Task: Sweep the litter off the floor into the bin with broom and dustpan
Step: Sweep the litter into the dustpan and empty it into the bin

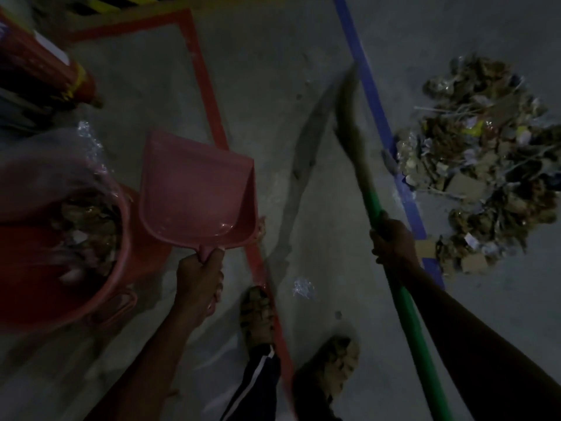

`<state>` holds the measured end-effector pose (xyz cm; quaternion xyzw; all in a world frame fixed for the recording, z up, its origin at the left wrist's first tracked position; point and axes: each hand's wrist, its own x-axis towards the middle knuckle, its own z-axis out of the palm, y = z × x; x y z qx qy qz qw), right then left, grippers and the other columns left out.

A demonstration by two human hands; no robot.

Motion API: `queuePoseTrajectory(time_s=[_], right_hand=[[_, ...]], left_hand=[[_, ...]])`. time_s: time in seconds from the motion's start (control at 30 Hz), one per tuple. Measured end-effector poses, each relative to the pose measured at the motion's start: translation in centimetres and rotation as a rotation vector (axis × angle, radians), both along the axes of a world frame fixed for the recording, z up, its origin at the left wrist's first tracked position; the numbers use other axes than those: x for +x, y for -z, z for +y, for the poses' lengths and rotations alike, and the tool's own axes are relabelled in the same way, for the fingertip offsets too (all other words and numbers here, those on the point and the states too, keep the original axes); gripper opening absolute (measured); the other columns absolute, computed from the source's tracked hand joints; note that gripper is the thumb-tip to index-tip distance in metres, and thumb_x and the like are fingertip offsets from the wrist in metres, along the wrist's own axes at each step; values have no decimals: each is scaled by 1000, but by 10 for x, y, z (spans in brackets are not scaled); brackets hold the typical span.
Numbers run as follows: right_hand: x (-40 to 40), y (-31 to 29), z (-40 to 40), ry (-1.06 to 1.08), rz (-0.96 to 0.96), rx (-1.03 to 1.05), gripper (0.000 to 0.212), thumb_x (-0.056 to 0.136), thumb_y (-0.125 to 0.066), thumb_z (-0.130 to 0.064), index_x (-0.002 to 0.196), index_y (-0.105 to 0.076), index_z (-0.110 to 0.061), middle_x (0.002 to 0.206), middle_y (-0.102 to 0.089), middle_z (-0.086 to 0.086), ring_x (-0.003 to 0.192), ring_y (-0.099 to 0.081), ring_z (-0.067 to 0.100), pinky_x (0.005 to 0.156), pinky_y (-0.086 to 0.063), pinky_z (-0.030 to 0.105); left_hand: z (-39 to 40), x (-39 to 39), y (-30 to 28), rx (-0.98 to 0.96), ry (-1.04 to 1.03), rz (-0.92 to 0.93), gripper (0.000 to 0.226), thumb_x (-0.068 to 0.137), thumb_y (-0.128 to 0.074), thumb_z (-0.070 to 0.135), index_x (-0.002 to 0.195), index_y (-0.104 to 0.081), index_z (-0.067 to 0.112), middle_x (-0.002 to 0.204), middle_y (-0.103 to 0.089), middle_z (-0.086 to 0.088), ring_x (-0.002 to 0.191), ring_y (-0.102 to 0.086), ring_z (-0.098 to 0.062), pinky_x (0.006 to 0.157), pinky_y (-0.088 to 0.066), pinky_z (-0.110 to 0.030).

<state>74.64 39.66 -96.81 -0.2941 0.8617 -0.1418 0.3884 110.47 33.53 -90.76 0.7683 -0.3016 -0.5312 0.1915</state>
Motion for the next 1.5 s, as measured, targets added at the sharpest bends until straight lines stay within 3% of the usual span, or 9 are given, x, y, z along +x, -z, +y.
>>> queuePoseTrajectory(time_s=[0.2, 0.3, 0.43, 0.57, 0.67, 0.83, 1.0, 1.3, 1.5], right_hand=[[38, 31, 53, -503, 99, 158, 53, 97, -56, -23, 148, -41, -18, 122, -56, 12, 94, -62, 30, 74, -54, 40], [31, 46, 88, -318, 82, 316, 46, 96, -58, -28, 140, -49, -18, 107, -61, 13, 86, -66, 33, 74, -59, 45], [17, 51, 123, -84, 164, 283, 38, 93, -56, -30, 125, -55, -10, 97, -64, 15, 78, -67, 36, 73, -60, 50], [23, 38, 148, -51, 313, 148, 38, 98, -53, -23, 128, -49, -1, 112, -57, 22, 88, -62, 41, 73, -51, 42], [43, 29, 169, -192, 303, 24, 47, 101, -49, -21, 143, -35, -5, 123, -50, 22, 90, -58, 38, 74, -50, 44], [80, 43, 201, -538, 131, -123, 56, 99, -55, -14, 150, -36, -3, 128, -52, 24, 92, -60, 40, 73, -50, 38], [104, 63, 221, -961, 164, 104, 59, 100, -49, -21, 154, -26, -18, 125, -49, 17, 71, -56, 28, 55, -50, 37], [76, 50, 226, -455, 339, 152, 48, 100, -50, -19, 145, -34, -11, 115, -50, 19, 76, -56, 34, 64, -49, 42], [105, 41, 215, -449, 303, -46, 56, 100, -52, -16, 150, -32, -4, 118, -52, 24, 82, -58, 38, 67, -44, 36]], left_hand=[[35, 5, 5, -45, -6, 11, 40, 96, -64, 36, 68, -50, 12, 54, -48, -6, 35, -41, -15, 45, -31, -24], [73, 6, 14, -27, -11, -12, 40, 96, -65, 37, 70, -53, 10, 55, -49, -6, 36, -41, -15, 43, -32, -23], [133, 14, 28, 28, -50, -20, 41, 96, -65, 38, 70, -53, 8, 56, -51, -8, 36, -42, -15, 39, -33, -20], [194, 25, 40, 112, -123, -61, 42, 95, -64, 40, 65, -51, 13, 55, -52, -6, 39, -43, -17, 42, -33, -20], [228, 29, 43, 147, -203, -57, 39, 94, -63, 38, 65, -50, 14, 55, -50, -5, 37, -42, -16, 42, -31, -18], [257, 42, 46, 180, -286, -43, 36, 94, -62, 39, 71, -51, 14, 58, -49, -4, 42, -41, -17, 42, -30, -17], [268, 53, 57, 184, -289, -45, 33, 94, -60, 35, 69, -48, 17, 58, -44, -4, 39, -38, -16, 42, -27, -16], [277, 66, 58, 161, -202, -20, 37, 95, -62, 41, 75, -53, 11, 61, -47, -10, 39, -38, -16, 38, -29, -18], [290, 80, 54, 176, -260, 12, 39, 95, -63, 39, 71, -52, 10, 58, -46, -10, 35, -37, -15, 39, -30, -18]])
